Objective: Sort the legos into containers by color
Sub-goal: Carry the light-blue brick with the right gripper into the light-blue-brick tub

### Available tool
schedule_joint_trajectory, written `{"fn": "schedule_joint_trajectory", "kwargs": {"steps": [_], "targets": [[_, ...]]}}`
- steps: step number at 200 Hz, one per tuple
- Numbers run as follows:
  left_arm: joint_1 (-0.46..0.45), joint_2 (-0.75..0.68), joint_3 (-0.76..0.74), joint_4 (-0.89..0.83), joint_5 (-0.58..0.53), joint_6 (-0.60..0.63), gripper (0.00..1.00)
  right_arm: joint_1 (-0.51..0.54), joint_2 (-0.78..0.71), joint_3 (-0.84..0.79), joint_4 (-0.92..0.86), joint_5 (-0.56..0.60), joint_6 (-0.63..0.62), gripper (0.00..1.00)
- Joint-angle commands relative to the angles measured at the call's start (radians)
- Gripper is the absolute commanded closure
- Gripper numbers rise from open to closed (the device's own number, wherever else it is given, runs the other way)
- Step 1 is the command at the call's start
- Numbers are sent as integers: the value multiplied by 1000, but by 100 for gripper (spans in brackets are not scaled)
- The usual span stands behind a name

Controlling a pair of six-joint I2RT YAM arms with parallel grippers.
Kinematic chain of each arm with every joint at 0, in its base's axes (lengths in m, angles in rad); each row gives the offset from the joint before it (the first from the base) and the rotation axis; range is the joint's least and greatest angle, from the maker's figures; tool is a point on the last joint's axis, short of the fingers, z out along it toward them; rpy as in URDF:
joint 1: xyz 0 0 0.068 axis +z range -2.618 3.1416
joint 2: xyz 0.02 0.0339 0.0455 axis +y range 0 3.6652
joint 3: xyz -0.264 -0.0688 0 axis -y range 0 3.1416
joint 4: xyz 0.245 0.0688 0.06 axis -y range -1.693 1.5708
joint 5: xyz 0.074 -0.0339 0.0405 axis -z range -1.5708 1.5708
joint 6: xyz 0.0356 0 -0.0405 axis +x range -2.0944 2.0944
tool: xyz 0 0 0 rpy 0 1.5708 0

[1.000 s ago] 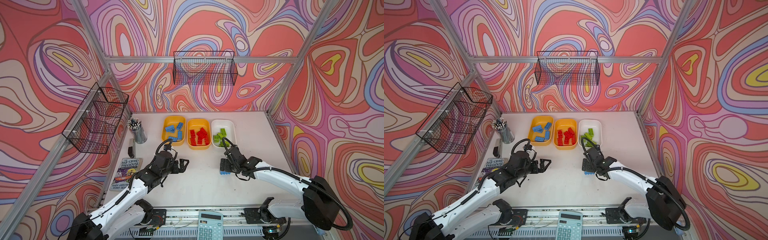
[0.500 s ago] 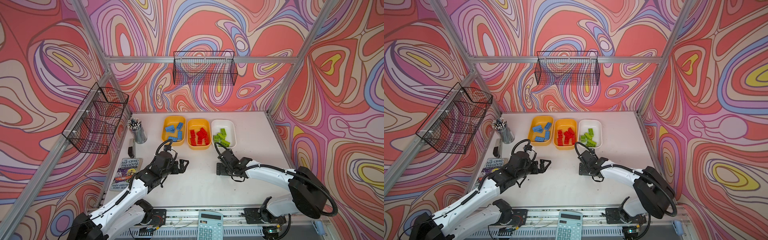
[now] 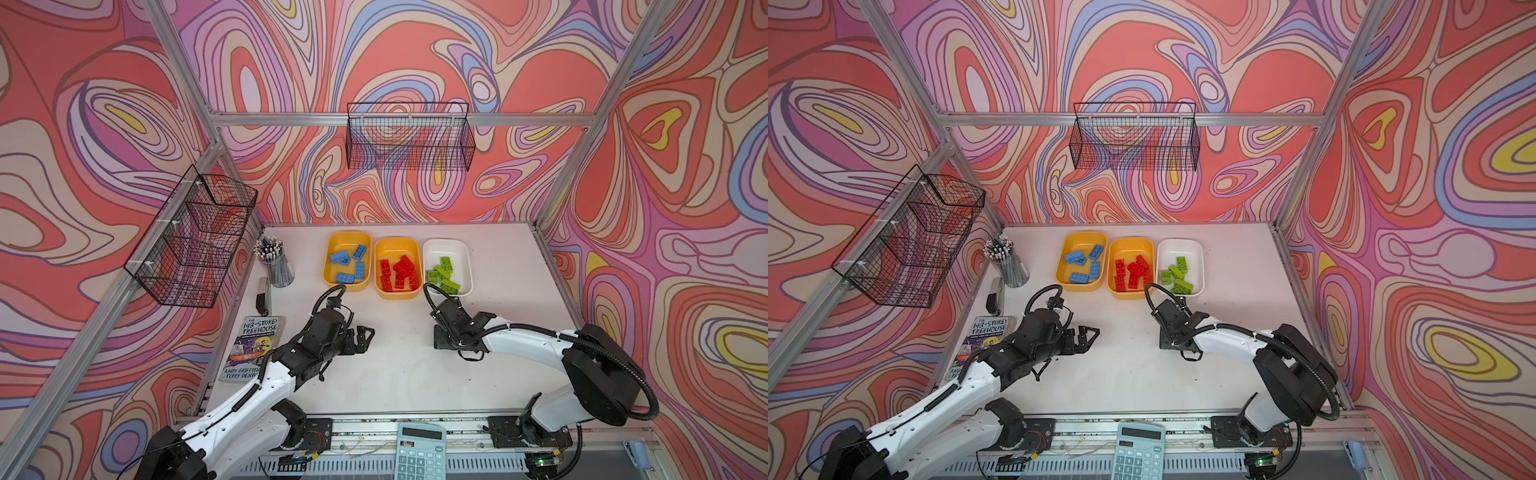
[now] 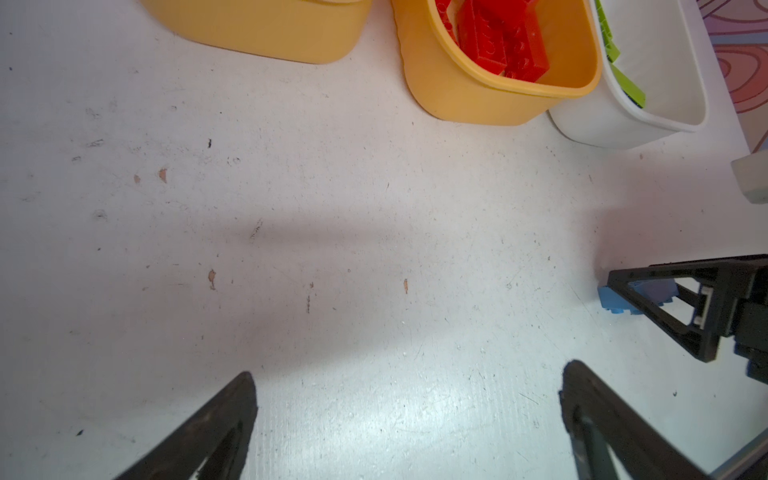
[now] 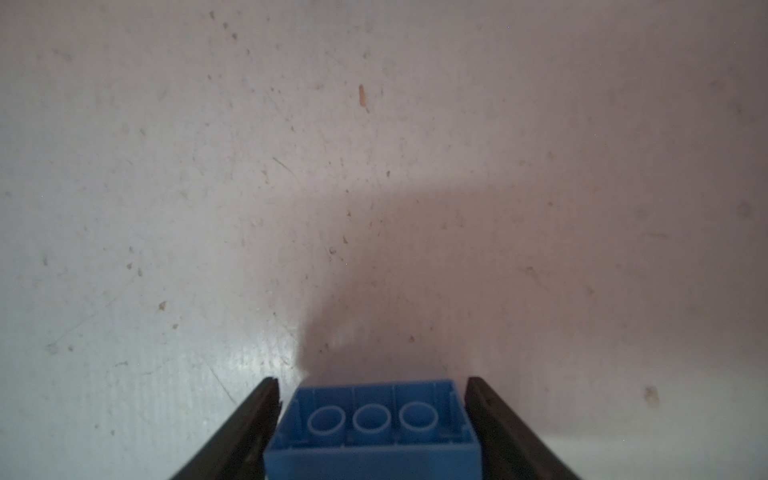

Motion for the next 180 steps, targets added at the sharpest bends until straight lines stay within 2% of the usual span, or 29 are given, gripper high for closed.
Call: {"fn": "schedule_joint_trajectory", "kwargs": {"steps": [1, 29, 53, 93, 137, 180], "targets": [[-2, -25, -3, -26, -20, 8, 0, 5, 12, 21, -7, 18, 6, 37], [-2, -42, 0, -39, -24, 4, 0, 7, 7, 37, -17, 12, 7, 45], [-3, -57, 4, -56, -33, 2, 0, 16, -5, 82, -23, -2, 3, 47], [-2, -80, 7, -104, -91, -14, 0, 21, 45, 272, 14, -66, -52, 48], [-2, -82, 24, -168, -180, -38, 0, 20, 239, 589, 103, -185, -160, 48], [0, -94, 85, -232, -251, -53, 0, 20, 518, 898, 147, -259, -271, 47]]}}
